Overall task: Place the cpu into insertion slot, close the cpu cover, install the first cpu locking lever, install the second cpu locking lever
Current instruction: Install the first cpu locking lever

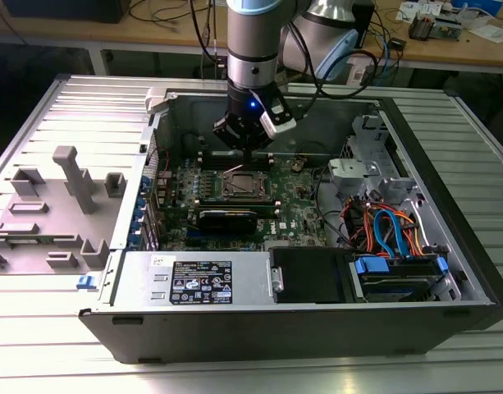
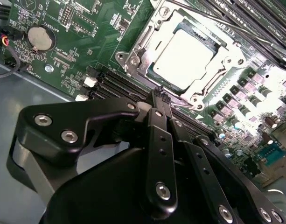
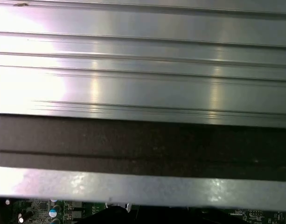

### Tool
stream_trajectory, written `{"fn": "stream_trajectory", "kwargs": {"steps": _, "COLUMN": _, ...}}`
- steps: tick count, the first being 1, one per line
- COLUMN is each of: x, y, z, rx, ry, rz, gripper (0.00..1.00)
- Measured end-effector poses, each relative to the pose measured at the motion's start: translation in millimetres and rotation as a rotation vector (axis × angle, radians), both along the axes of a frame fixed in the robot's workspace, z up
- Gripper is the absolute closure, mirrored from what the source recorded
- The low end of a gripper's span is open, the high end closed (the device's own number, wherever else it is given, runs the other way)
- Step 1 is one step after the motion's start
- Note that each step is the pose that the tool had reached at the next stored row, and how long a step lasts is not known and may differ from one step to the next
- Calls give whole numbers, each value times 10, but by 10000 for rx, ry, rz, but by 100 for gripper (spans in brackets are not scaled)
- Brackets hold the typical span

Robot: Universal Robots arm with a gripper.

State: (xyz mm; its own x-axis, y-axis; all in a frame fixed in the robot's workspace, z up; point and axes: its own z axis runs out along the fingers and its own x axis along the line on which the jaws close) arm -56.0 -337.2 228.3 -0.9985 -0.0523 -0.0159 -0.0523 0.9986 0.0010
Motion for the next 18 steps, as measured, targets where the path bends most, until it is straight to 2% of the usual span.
{"fn": "stream_trajectory", "kwargs": {"steps": 10, "x": 32, "y": 7, "z": -42, "rx": -2, "ry": 2, "rz": 1, "gripper": 89}}
{"fn": "stream_trajectory", "kwargs": {"steps": 15, "x": -75, "y": 8, "z": -44, "rx": 3, "ry": -5, "rz": 2, "gripper": 89}}
{"fn": "stream_trajectory", "kwargs": {"steps": 18, "x": -79, "y": 7, "z": -44, "rx": 0, "ry": -4, "rz": 5, "gripper": 89}}
